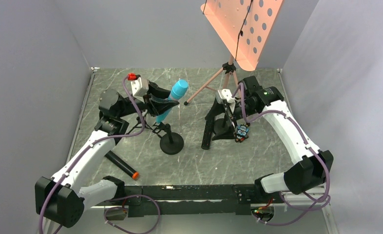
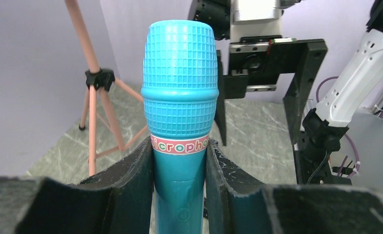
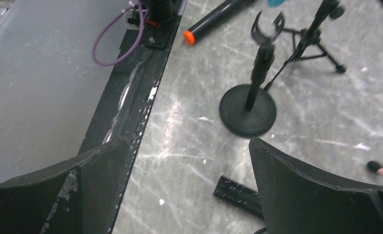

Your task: Attach the microphones to the stand

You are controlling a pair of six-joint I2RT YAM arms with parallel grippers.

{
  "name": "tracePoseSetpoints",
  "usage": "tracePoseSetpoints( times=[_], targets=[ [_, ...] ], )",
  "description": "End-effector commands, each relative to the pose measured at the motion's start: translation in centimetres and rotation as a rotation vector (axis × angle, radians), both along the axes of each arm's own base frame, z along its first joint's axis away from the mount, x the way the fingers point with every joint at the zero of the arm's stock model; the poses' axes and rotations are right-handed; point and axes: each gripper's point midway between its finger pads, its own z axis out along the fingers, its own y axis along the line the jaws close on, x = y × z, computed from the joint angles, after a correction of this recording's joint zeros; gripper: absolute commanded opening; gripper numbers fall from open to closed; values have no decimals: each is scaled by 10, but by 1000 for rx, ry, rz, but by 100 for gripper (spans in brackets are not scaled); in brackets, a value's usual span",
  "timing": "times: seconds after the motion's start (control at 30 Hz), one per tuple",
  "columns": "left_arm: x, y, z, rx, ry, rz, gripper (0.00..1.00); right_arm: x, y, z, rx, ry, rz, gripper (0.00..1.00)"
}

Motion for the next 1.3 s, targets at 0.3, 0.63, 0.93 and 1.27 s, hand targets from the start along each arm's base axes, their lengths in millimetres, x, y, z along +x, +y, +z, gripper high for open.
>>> tracePoseSetpoints(
  times=[0.3, 0.63, 0.93, 1.27],
  targets=[
    [-33, 6, 53, -104, -113, -14, 0, 38, 61, 49, 108, -59, -73, 100],
    [-50, 40, 36, -19, -120, 189, 0, 44, 94, 12, -4, -131, -73, 100],
    [-66, 84, -1, 0, -59, 420, 0, 42, 140, -44, -153, -186, -9, 100],
    [-78, 110, -18, -19, -41, 537, 0, 60, 166, -69, -192, -183, -20, 95]
  ],
)
